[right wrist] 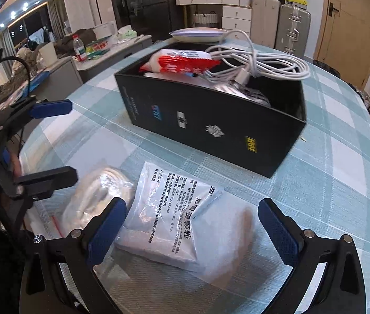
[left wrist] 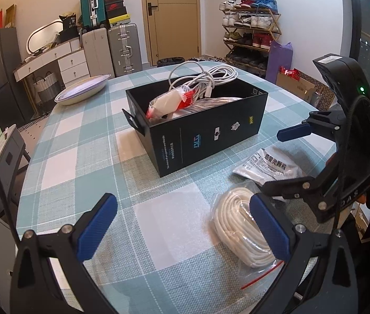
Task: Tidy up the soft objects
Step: 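Move the left gripper to the bagged white rope while the right approaches the sachet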
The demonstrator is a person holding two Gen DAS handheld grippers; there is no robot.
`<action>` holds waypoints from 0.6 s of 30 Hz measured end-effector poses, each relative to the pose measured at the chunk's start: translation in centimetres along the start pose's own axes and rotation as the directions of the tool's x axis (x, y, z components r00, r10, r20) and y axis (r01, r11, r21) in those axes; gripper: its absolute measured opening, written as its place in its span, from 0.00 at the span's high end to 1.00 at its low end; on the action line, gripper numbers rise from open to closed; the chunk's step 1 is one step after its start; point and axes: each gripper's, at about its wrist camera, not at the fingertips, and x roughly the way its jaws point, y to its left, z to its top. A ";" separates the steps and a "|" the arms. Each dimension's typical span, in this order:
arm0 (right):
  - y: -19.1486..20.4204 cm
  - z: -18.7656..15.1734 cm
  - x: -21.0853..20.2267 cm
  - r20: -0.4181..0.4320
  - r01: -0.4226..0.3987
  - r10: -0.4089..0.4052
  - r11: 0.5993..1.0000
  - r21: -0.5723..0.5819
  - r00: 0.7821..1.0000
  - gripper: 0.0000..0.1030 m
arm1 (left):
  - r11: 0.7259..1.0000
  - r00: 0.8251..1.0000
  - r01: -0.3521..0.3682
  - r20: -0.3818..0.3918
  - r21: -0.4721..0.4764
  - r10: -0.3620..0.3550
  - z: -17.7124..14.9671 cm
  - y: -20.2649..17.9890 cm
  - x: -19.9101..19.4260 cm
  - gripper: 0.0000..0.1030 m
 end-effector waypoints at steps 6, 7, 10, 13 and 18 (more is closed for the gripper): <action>-1.6 -0.4 0.2 -0.036 0.048 -0.047 0.999 0.019 0.998 0.01 | 0.999 0.999 0.045 -0.023 0.029 -0.044 -0.1 -1.4 0.4 0.01; -1.9 -0.6 0.3 -0.041 0.051 -0.050 0.998 0.020 0.998 0.01 | 0.998 0.998 0.051 -0.028 0.035 -0.050 -0.1 -1.8 0.4 0.01; -2.7 -0.8 0.2 -0.049 0.057 -0.056 0.998 0.024 0.997 0.01 | 0.996 0.996 0.074 -0.048 0.047 -0.072 -0.3 -2.7 0.8 0.01; -3.3 -0.9 0.1 -0.053 0.064 -0.062 0.998 0.028 0.997 0.01 | 0.994 0.994 0.084 -0.069 0.068 -0.079 -0.5 -3.6 1.2 0.01; -4.3 -0.8 0.3 -0.060 0.086 -0.084 0.995 0.041 0.995 0.01 | 0.989 0.988 0.122 -0.100 0.082 -0.114 -0.8 -4.6 1.6 0.01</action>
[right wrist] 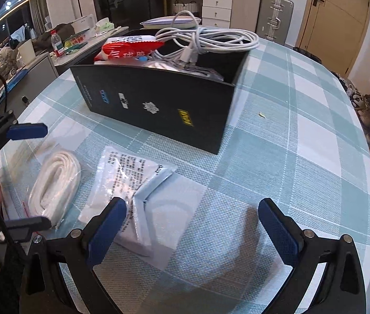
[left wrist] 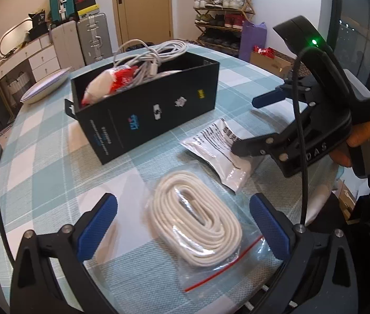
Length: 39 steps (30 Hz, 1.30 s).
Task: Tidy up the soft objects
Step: 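Move the left gripper to the bagged white rope while the right approaches the sachet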
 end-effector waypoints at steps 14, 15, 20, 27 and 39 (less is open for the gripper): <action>0.1 -0.3 -0.4 0.004 -0.004 0.004 1.000 -0.006 1.000 0.01 | 0.994 0.994 -0.099 -0.061 -0.053 0.095 -0.2 2.1 1.3 0.01; 0.2 -0.3 -0.4 0.006 -0.011 0.011 1.000 -0.006 1.000 0.01 | 0.993 0.993 -0.104 -0.060 -0.056 0.101 -0.2 2.2 1.2 0.01; 1.4 -0.3 -0.6 0.009 -0.061 0.061 0.998 -0.016 0.998 0.01 | 0.993 0.992 -0.109 -0.066 -0.048 0.106 -0.5 2.3 1.0 0.01; 3.5 -0.2 -0.3 0.001 -0.102 0.102 0.994 -0.044 0.995 0.01 | 0.997 0.995 -0.072 -0.074 -0.039 0.069 -0.6 2.0 0.8 0.16; 5.1 -0.2 -0.4 0.016 -0.111 0.113 0.991 -0.078 0.993 0.19 | 0.998 0.999 -0.017 -0.040 -0.062 0.014 -0.4 2.2 0.2 0.57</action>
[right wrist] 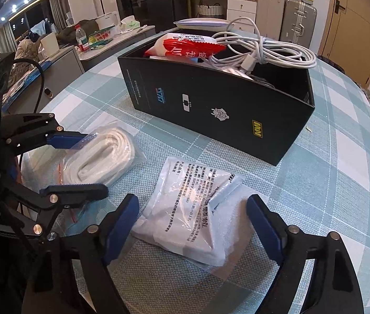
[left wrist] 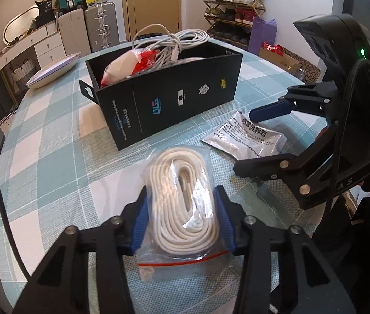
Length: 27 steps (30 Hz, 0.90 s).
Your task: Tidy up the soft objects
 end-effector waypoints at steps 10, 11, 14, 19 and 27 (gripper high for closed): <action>1.3 0.6 0.3 0.009 -0.001 0.001 0.999 -0.036 1.000 0.31 | 0.999 0.999 -0.007 0.042 -0.043 0.009 0.2 1.0 -0.6 0.61; 1.6 0.6 0.4 0.010 0.005 -0.005 0.999 -0.048 1.000 0.32 | 0.999 0.999 -0.007 0.044 -0.046 0.009 0.2 1.0 -0.7 0.61; 2.1 0.5 0.3 0.017 -0.001 0.003 0.998 -0.068 1.000 0.40 | 0.998 0.999 -0.008 0.049 -0.054 0.011 0.2 1.2 -0.7 0.61; 2.2 0.4 0.2 0.025 -0.016 0.018 0.997 -0.074 1.000 0.49 | 0.998 0.998 -0.009 0.060 -0.064 0.012 0.2 1.4 -0.9 0.61; 1.3 0.1 -0.2 0.036 -0.035 0.038 0.997 -0.074 0.999 0.57 | 0.997 0.995 -0.011 0.094 -0.082 0.019 0.4 1.8 -1.7 0.61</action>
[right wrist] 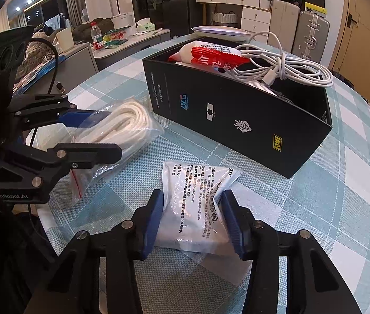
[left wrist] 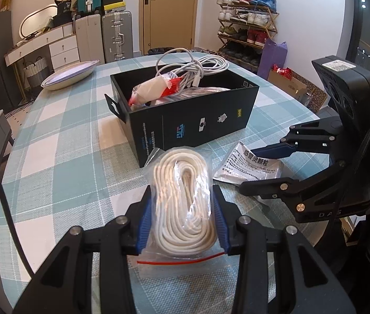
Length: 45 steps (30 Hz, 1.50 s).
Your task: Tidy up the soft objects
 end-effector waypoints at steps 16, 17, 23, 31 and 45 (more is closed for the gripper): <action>-1.5 -0.6 -3.4 0.123 -0.035 0.033 0.999 0.016 0.992 0.59 | 0.999 0.994 -0.017 0.106 -0.032 0.020 1.1 0.6 -2.2 0.61; -1.6 -0.7 -3.7 0.135 -0.034 0.031 0.999 0.022 0.990 0.59 | 0.999 0.993 -0.021 0.111 -0.036 0.025 1.2 0.7 -2.3 0.61; -2.2 -0.6 -5.6 0.206 -0.030 0.021 0.999 0.042 0.978 0.59 | 0.999 0.988 -0.038 0.146 -0.038 0.043 1.7 0.7 -3.2 0.61; -2.2 0.2 -7.6 0.290 -0.005 -0.013 0.998 0.064 0.957 0.59 | 0.998 0.985 -0.043 0.165 -0.051 0.050 2.8 0.9 -3.4 0.61; -3.3 1.9 -10.0 0.380 0.029 -0.069 0.993 0.111 0.922 0.59 | 0.998 0.978 -0.059 0.200 -0.038 0.065 5.8 0.5 -3.0 0.61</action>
